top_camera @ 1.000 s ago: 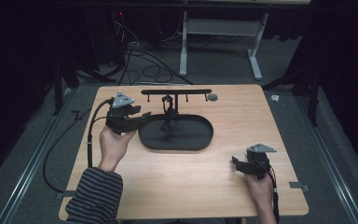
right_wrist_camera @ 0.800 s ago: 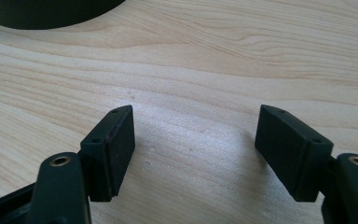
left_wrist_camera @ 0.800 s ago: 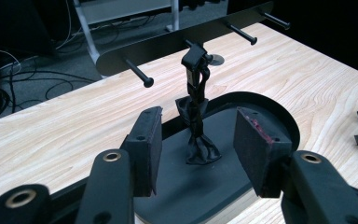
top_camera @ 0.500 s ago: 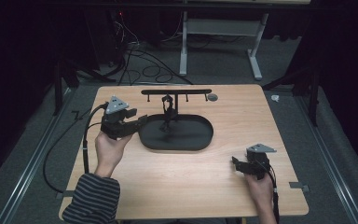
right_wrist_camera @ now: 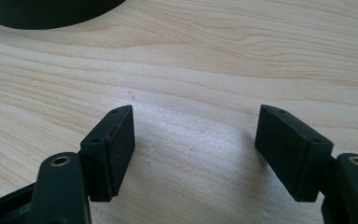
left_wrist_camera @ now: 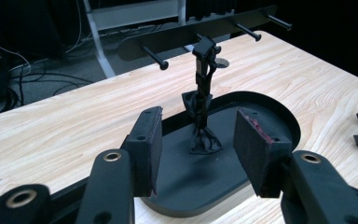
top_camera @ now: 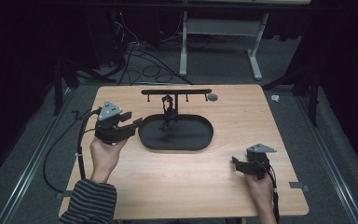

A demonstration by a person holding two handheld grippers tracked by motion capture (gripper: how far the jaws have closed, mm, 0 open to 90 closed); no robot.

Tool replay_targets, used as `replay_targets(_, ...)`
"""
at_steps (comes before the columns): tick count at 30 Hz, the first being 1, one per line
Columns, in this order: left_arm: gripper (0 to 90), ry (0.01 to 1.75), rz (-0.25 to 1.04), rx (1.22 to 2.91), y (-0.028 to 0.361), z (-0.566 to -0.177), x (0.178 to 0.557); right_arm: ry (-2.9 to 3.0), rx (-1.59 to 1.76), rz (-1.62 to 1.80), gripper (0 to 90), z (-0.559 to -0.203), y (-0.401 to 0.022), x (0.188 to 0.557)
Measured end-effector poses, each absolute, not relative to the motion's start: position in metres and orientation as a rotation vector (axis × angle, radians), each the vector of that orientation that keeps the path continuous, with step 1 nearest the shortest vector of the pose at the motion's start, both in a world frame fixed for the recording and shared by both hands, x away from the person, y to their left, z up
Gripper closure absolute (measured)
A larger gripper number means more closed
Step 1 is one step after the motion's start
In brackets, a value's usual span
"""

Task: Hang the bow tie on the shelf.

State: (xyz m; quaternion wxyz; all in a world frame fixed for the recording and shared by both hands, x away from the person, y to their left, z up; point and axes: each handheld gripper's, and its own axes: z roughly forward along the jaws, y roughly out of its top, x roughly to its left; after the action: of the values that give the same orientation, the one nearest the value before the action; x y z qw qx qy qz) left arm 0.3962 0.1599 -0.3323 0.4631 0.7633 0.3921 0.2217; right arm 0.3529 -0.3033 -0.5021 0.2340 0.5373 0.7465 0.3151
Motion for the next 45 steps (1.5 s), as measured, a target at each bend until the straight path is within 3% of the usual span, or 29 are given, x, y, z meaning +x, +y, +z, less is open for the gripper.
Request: replay_targets(45,52.0,1.014,0.513,1.794,0.192,-0.346,0.368,2.049,1.473,0.864,29.7,-0.502,-0.303,0.353)
